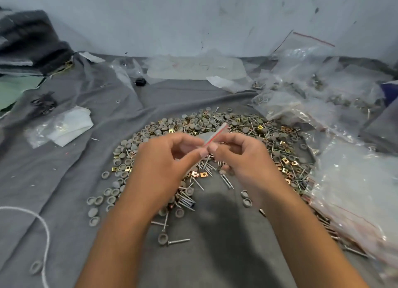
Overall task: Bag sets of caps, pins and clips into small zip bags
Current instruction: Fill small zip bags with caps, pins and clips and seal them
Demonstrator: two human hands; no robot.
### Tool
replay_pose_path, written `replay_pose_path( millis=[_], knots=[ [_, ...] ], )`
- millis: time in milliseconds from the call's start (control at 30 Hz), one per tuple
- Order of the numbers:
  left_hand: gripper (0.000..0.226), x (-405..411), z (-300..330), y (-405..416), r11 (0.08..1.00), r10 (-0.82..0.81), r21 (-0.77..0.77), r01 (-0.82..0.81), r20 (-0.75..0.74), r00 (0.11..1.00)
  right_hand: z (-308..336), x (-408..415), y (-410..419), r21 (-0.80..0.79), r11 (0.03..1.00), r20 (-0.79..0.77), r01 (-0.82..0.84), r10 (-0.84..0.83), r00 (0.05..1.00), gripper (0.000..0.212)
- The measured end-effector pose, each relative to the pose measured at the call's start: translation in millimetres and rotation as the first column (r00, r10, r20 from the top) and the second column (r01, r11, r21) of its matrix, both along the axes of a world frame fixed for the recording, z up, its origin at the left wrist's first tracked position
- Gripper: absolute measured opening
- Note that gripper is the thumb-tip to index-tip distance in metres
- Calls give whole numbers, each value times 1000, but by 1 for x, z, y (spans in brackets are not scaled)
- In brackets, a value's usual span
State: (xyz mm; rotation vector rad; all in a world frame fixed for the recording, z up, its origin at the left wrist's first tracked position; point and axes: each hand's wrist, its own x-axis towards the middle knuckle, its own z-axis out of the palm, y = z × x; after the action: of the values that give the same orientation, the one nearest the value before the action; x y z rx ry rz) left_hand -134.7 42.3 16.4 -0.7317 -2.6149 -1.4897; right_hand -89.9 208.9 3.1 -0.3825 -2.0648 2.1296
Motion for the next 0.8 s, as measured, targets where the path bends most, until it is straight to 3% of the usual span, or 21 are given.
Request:
replay_pose_path(
  millis=[133, 233, 300, 400, 500, 633, 800],
  knots=[
    [11, -5, -2, -7, 985, 174, 12, -174, -89, 981, 0, 3, -8, 118, 993, -39, -3, 8, 999, 13],
    [20, -10, 1, -12, 922, 383, 134, -362, -185, 905, -5, 4, -13, 306, 952, -11, 6, -2, 1000, 12],
    [22, -12, 1, -14, 897, 441, 151, -415, -247, 863, -6, 4, -14, 330, 943, 28, -48, 42, 999, 13],
    [21, -13, -2, -12, 917, 393, 67, -393, -322, 862, -10, 6, -15, 426, 862, 195, -276, 211, 958, 10],
    [23, -14, -2, -10, 925, 348, -9, -381, -384, 855, -24, 12, -24, 639, 603, 417, -477, 250, 874, 17],
    [24, -17, -3, -10, 930, 307, -74, -360, -385, 871, -33, 15, -46, 834, 408, 336, -371, 157, 929, 29],
    [30, -16, -6, -9, 951, 232, -129, -282, -308, 923, -32, 14, -54, 868, 366, 297, -336, 161, 941, 15]
  ],
)
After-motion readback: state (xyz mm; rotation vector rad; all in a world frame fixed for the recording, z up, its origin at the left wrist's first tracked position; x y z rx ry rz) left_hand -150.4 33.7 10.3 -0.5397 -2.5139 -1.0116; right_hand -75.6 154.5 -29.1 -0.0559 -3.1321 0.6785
